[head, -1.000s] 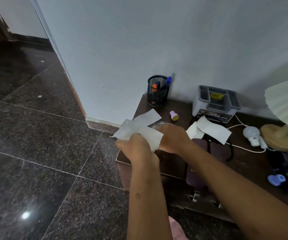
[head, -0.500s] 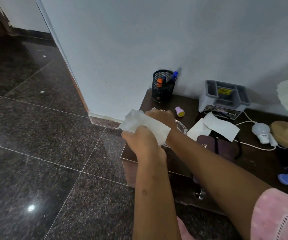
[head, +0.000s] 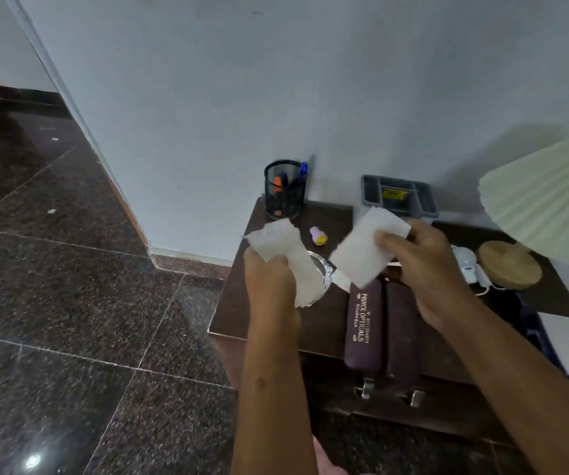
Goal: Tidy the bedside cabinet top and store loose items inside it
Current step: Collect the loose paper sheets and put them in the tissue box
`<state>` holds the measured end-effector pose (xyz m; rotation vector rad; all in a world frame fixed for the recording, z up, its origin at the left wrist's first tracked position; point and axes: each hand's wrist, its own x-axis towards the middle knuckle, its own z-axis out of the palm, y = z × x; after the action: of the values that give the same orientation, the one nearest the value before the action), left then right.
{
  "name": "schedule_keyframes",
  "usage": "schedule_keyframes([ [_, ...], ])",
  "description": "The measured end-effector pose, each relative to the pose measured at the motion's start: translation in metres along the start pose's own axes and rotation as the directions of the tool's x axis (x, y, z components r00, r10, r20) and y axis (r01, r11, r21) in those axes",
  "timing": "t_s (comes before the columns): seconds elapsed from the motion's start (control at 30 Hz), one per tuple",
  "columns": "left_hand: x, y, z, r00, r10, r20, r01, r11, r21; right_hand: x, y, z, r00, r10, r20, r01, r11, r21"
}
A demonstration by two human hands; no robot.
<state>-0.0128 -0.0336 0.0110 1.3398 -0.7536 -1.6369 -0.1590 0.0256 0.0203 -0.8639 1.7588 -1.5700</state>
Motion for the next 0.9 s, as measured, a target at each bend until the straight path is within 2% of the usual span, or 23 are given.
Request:
schedule_keyframes([
  [0.07, -0.010, -0.012, 0.024, 0.996, -0.012, 0.089, 0.005, 0.997, 0.078, -0.015, -0.005, -0.028, 0.998, -0.038, -0.056, 0.032, 0.993, -0.115],
  [0.13, -0.026, -0.025, 0.049, 0.979, -0.045, 0.197, 0.028, 0.995, 0.093, -0.031, -0.012, -0.050, 0.982, -0.149, -0.112, 0.110, 0.948, -0.297],
  [0.2, -0.042, -0.042, 0.071, 0.952, -0.079, 0.297, 0.048, 0.993, 0.112, -0.045, -0.017, -0.071, 0.974, -0.215, -0.074, 0.181, 0.929, -0.322],
  [0.23, -0.051, -0.050, 0.080, 0.935, -0.099, 0.340, 0.047, 0.987, 0.157, -0.050, -0.018, -0.080, 0.980, -0.196, -0.010, 0.186, 0.941, -0.284],
  [0.33, -0.070, -0.068, 0.098, 0.871, -0.227, 0.435, 0.135, 0.963, 0.233, -0.057, -0.012, -0.103, 0.983, 0.006, 0.183, 0.042, 0.966, -0.255],
  [0.43, -0.078, -0.071, 0.104, 0.835, -0.346, 0.427, 0.260, 0.933, 0.247, -0.055, -0.005, -0.125, 0.972, 0.074, 0.223, -0.006, 0.956, -0.292],
  [0.53, -0.073, -0.072, 0.101, 0.842, -0.330, 0.426, 0.285, 0.944, 0.168, -0.052, 0.002, -0.136, 0.985, 0.036, 0.167, 0.012, 0.961, -0.277],
  [0.63, -0.069, -0.073, 0.097, 0.877, -0.287, 0.386, 0.237, 0.956, 0.171, -0.045, 0.005, -0.138, 0.996, -0.044, 0.077, 0.070, 0.924, -0.377],
  [0.7, -0.067, -0.079, 0.098, 0.905, -0.242, 0.350, 0.173, 0.961, 0.217, -0.039, 0.005, -0.139, 0.987, -0.161, -0.026, 0.121, 0.830, -0.544],
  [0.77, -0.067, -0.082, 0.099, 0.920, -0.189, 0.343, 0.109, 0.965, 0.238, -0.036, 0.006, -0.136, 0.958, -0.271, -0.094, 0.151, 0.755, -0.639],
  [0.9, -0.070, -0.086, 0.102, 0.900, -0.133, 0.415, 0.041, 0.974, 0.223, -0.036, 0.017, -0.110, 0.973, -0.230, -0.033, 0.164, 0.780, -0.604],
])
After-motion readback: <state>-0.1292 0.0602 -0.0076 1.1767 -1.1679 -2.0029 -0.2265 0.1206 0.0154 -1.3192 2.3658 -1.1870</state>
